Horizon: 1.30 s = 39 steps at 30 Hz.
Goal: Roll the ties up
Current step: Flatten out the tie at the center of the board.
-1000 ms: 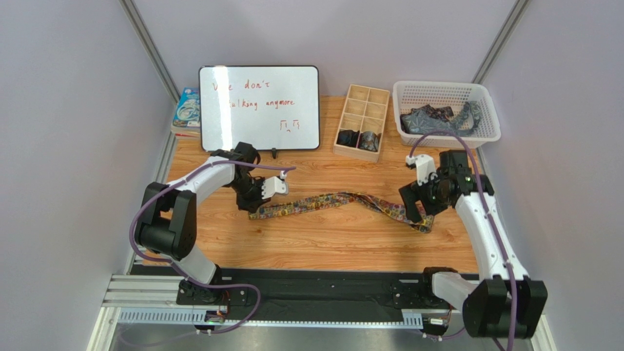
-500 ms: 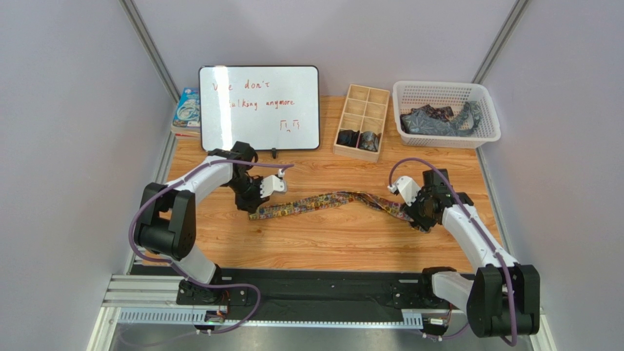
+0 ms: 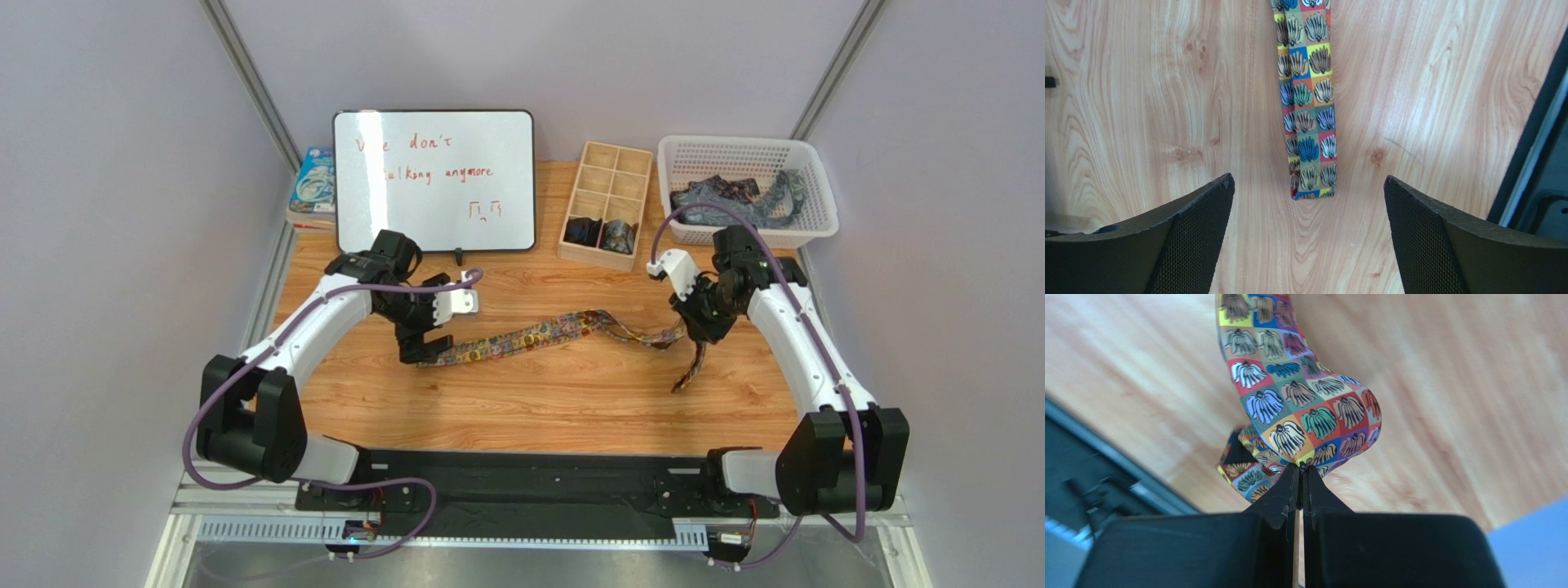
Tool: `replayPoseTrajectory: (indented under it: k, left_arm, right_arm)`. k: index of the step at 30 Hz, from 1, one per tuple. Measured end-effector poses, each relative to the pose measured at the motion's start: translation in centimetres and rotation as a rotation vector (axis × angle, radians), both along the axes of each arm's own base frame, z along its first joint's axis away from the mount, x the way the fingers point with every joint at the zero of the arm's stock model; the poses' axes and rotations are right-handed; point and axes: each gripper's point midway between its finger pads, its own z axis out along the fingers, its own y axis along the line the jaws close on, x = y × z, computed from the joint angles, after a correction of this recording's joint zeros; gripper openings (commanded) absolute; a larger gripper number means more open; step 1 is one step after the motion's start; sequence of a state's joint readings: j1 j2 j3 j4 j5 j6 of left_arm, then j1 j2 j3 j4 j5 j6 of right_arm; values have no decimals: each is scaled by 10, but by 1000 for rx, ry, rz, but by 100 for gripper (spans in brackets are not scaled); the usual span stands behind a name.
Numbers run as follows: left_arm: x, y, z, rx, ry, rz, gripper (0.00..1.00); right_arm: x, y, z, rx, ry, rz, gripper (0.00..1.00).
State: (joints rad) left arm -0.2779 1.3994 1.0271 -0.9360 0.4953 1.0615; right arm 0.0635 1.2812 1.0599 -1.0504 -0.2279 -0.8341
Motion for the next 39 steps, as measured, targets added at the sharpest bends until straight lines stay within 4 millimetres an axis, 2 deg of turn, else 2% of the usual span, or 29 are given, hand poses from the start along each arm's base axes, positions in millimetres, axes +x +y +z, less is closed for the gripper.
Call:
replayPoseTrajectory:
  k: [3,7,10,13,15,18,19,21,22,23,24,27,34,39]
  left_arm:
    - [3,-6,-9,9,-24,-19,96]
    - [-4,-3,-32,57,-23,-37,94]
    - [-3,2,-41,87,-16,-34,93]
    - [3,3,-47,105,-23,-30,90]
    - [6,4,-51,114,-24,-29,87]
    - [10,6,-57,133,-27,-32,78]
    - [11,7,-59,140,-26,-36,67]
    - [12,9,-63,153,-27,-42,56]
    - [14,10,-65,164,-28,-47,44]
    - [14,12,-68,174,-28,-52,37]
    - [14,14,-71,185,-27,-56,26]
    - [10,23,-80,214,-12,-65,10]
    - [16,52,-81,235,-27,-58,5]
    - [12,70,-81,253,-28,-81,5]
  right_arm:
    - [-21,13,2,71,97,38,0]
    - [-47,26,0,144,217,91,0]
    - [-57,32,-9,177,316,99,0]
    - [-58,33,-24,185,423,86,0]
    - [-55,33,-33,185,471,75,0]
    - [-43,31,-40,184,505,59,0]
    - [-37,30,-41,185,508,50,1]
    - [-21,25,-43,180,496,32,1]
    - [-13,22,-45,176,486,26,3]
    - [-7,20,-46,168,478,21,3]
    - [-1,17,-48,158,472,15,3]
    - [7,10,-57,124,475,9,7]
    - [19,-7,-82,27,497,-3,18]
    - [36,-24,-86,-36,448,-33,23]
